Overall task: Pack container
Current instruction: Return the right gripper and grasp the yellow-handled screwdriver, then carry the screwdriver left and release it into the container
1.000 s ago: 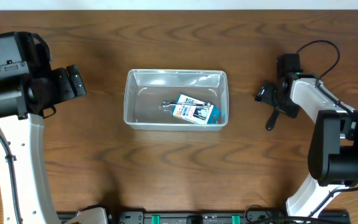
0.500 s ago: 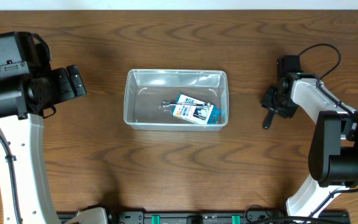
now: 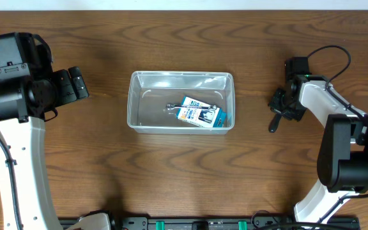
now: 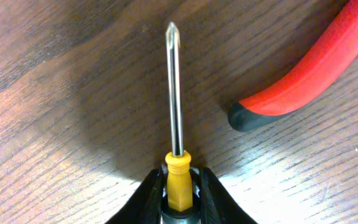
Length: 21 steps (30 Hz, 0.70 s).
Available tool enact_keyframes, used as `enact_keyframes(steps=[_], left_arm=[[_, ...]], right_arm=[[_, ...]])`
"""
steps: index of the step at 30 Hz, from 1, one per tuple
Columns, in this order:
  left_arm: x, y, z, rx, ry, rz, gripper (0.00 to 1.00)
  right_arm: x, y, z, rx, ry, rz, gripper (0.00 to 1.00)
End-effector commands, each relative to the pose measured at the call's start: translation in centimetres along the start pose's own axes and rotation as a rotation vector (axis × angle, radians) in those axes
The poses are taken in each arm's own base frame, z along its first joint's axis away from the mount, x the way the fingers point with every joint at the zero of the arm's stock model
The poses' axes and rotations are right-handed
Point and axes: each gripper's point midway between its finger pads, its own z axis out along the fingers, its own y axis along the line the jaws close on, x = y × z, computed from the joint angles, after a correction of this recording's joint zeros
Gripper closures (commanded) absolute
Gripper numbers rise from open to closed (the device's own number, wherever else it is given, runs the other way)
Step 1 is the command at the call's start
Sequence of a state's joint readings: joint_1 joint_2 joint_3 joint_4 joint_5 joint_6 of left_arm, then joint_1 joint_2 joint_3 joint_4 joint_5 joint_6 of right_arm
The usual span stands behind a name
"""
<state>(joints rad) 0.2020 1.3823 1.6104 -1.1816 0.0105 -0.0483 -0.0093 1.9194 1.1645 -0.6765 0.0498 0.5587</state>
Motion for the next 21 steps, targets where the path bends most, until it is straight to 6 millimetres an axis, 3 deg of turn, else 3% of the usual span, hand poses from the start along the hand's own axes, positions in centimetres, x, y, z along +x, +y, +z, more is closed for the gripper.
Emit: enact_keyframes(steps=[1, 4, 10, 15, 21], left_arm=[[0.1, 0.4, 0.2, -0.019, 0.008, -0.004, 0.02], [0.1, 0.4, 0.2, -0.019, 0.008, -0.004, 0.02], [0.1, 0.4, 0.2, -0.019, 0.008, -0.004, 0.02], [0.1, 0.4, 0.2, -0.019, 0.008, -0.004, 0.02], [0.1, 0.4, 0.2, -0.019, 0.008, -0.004, 0.02]], right_arm=[[3.4, -0.1, 2.8, -0.019, 0.128, 0.002, 0.9], [3.0, 0.2, 2.8, -0.03, 0.113, -0.011, 0.98], [1.0, 1.4, 1.2, -0.073, 0.044, -0.097, 0.99], [-2.0, 3.8, -2.9, -0.138, -0.075, -0.195, 0.99], [-4.6, 7.9, -10.3, -0.222, -0.247, -0.375, 0.99]])
